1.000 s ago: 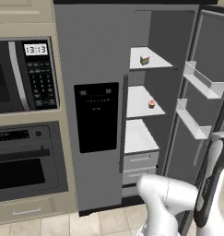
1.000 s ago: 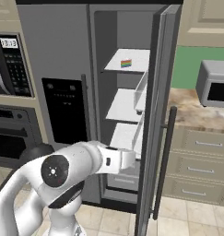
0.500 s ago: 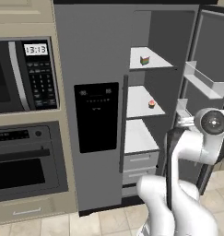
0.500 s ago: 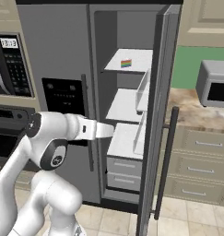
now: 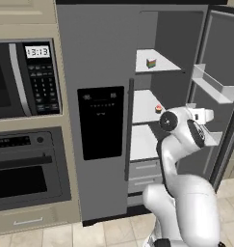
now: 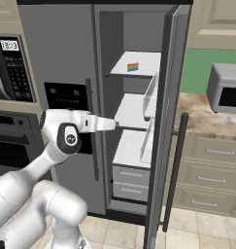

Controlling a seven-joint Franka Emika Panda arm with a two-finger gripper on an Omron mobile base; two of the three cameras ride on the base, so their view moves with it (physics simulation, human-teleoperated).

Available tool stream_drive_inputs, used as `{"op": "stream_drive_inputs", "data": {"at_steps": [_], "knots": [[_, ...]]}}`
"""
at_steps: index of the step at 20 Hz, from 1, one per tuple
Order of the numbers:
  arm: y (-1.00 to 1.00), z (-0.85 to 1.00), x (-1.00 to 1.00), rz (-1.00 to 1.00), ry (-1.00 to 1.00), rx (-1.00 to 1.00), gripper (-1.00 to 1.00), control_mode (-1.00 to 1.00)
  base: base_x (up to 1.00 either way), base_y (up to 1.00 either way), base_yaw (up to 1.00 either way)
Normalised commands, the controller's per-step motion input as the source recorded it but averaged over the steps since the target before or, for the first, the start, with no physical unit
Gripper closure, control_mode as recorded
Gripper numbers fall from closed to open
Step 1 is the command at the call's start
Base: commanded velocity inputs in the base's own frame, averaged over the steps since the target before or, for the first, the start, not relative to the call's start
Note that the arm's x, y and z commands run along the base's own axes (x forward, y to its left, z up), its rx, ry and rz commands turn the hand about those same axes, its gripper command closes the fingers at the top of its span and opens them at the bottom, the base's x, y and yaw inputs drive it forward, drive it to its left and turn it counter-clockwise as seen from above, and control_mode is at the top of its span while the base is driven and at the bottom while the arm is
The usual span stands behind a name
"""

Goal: Take the cake and cupcake from the fridge and place them on the empty tray on the dining counter.

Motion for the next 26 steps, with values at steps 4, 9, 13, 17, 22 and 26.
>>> {"op": "stream_drive_inputs", "data": {"at_steps": [4, 9, 13, 17, 22, 26], "knots": [[-0.09, 0.00, 0.77, -0.13, 0.00, -0.06, -1.00, -1.00, 0.00, 0.00, 0.00], [-0.57, 0.00, 0.27, -0.01, 0.05, 0.03, -1.00, -1.00, 0.00, 0.00, 0.00], [-0.52, 0.00, 0.06, 0.01, 0.08, 0.09, -1.00, -1.00, 0.00, 0.00, 0.00], [-0.84, 0.00, 0.11, 0.00, 0.05, 0.04, -1.00, -1.00, 0.00, 0.00, 0.00], [-1.00, -0.04, 0.00, 0.00, 0.00, 0.05, -1.00, -1.00, 0.00, 0.00, 0.00], [-1.00, -0.23, 0.00, 0.00, 0.00, 0.04, -1.00, -1.00, 0.00, 0.00, 0.00]]}}
